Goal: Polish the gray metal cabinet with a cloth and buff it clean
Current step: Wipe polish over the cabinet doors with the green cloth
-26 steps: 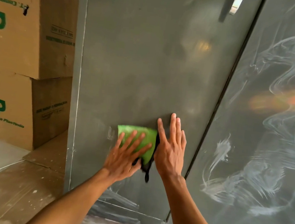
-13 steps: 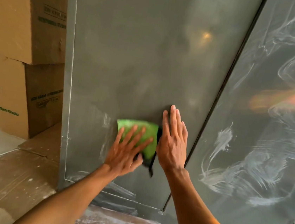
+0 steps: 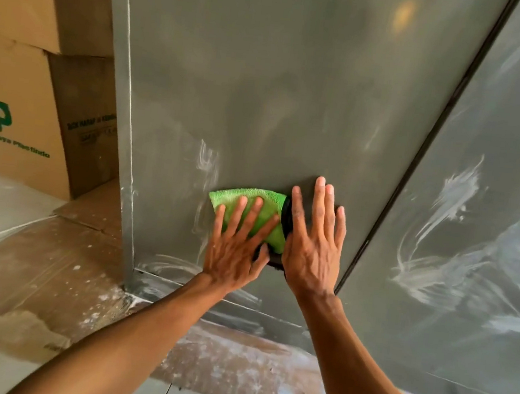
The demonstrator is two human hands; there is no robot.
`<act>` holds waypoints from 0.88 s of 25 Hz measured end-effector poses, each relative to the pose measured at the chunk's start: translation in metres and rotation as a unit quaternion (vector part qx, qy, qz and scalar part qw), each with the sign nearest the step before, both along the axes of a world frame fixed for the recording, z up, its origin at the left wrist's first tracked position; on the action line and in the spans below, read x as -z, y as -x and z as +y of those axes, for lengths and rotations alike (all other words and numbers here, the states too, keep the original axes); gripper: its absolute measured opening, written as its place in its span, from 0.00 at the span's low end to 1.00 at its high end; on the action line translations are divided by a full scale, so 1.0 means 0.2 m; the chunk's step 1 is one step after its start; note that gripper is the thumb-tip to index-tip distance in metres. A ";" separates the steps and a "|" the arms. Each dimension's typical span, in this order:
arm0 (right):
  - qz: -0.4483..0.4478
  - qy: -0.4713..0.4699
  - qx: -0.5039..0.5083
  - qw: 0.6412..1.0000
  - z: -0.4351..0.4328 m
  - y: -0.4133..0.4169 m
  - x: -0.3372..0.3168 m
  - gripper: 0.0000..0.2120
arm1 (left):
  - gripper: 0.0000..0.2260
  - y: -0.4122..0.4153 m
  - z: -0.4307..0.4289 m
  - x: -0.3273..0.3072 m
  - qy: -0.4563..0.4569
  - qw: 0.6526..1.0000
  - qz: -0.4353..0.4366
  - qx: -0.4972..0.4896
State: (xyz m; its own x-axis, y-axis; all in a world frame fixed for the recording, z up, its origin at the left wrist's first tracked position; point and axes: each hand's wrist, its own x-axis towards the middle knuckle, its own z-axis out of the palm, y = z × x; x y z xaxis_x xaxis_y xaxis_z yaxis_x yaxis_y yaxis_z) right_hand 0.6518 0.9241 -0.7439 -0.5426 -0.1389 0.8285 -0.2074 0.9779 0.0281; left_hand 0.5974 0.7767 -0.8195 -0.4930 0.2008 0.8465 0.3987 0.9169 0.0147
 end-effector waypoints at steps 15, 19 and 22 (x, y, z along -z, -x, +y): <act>-0.031 0.026 -0.004 0.999 0.16 -0.05 0.52 0.45 | 0.33 0.01 0.11 0.05 -0.015 0.999 0.026 0.032; -0.027 0.027 -0.008 0.999 0.14 -0.05 0.53 0.34 | 0.32 -0.01 0.00 0.39 0.141 0.987 0.037 0.073; -0.026 0.011 0.006 1.000 0.16 -0.06 0.53 0.28 | 0.32 -0.05 -0.06 0.59 0.223 0.973 0.010 0.054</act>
State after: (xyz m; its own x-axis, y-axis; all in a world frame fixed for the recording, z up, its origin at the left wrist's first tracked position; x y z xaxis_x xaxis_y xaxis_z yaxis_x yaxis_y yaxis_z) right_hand 0.6646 0.9557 -0.8501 -0.5864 -0.1136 0.8020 -0.1960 0.9806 -0.0044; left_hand 0.6069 0.7642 -0.9376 -0.4323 0.6002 0.6730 0.4890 0.7831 -0.3842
